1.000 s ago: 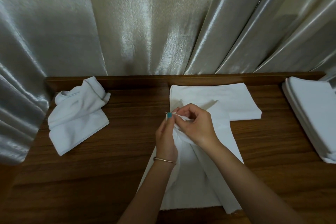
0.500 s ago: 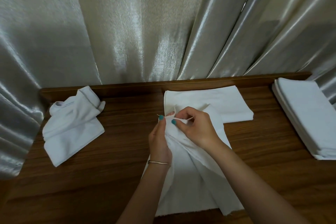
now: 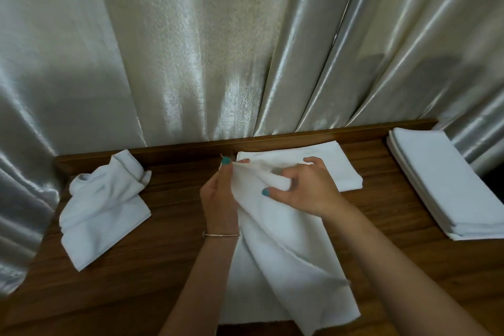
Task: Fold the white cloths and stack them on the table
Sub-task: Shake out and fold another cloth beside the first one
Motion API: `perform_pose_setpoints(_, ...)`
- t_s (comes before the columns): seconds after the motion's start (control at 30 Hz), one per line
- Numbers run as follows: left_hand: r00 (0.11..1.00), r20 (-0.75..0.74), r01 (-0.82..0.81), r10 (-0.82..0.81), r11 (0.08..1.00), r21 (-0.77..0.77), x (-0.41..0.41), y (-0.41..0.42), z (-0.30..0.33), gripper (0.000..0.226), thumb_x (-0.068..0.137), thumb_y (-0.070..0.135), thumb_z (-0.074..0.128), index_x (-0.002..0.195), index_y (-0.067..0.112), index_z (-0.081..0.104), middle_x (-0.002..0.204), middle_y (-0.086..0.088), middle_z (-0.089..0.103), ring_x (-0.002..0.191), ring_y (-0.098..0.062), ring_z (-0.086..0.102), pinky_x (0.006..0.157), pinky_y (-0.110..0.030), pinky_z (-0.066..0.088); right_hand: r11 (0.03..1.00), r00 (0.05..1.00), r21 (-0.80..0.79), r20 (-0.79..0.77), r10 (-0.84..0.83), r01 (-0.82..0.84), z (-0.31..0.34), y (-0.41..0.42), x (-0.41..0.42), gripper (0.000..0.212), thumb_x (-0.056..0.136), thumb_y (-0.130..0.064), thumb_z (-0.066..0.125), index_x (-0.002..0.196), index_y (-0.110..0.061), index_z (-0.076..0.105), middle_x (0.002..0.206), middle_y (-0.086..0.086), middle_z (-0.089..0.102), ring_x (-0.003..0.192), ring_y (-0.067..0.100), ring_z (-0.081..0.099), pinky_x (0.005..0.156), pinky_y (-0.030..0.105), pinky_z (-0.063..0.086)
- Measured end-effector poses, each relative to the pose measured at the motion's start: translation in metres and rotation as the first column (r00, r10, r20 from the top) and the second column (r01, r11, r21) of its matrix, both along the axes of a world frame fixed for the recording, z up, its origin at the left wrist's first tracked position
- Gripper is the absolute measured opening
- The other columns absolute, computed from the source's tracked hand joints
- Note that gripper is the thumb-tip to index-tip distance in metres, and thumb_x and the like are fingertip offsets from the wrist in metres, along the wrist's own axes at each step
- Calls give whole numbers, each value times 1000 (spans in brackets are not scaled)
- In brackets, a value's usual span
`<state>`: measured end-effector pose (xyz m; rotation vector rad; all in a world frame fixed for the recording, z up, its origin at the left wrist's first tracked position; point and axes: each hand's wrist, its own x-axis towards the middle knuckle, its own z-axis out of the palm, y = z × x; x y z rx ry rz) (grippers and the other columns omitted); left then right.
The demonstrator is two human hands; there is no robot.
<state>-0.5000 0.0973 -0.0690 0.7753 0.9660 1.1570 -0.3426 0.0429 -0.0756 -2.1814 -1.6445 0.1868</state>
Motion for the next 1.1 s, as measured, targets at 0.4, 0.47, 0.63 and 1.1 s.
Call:
perform_pose_setpoints(0.4,995,14,-94,94,947,306,-7,2,82,41,95,15,49,63,21,74,63,12,72,63,2,65,62,-9,50,988,975,-152,222,17,17,48,-39,57,49,69,-77,53,85,-34,67,66,-14,58,74,9,53,90,30,34)
perform_pose_setpoints(0.47,997,18,-81,79,945,316,-16,7,92,41,93,26,50,61,25,75,63,15,71,73,-5,66,76,-19,54,988,943,-154,330,49,2,63,-50,66,48,72,-76,51,91,-36,67,65,-15,52,75,7,48,91,29,29)
perform_pose_setpoints(0.63,980,-83,-130,183,892,433,-33,9,119,43,95,30,46,63,31,74,63,21,69,76,-3,62,85,-23,50,997,881,-70,468,68,-39,95,-77,92,69,63,-82,31,98,-38,71,78,-14,63,97,10,52,107,35,11)
perform_pose_setpoints(1.1,867,-399,-121,299,902,414,-36,10,146,35,96,39,42,81,9,52,79,-12,47,74,-20,44,68,-32,37,981,993,192,117,2,-25,177,-112,125,8,86,-22,71,91,-28,69,99,3,70,105,26,59,85,37,47)
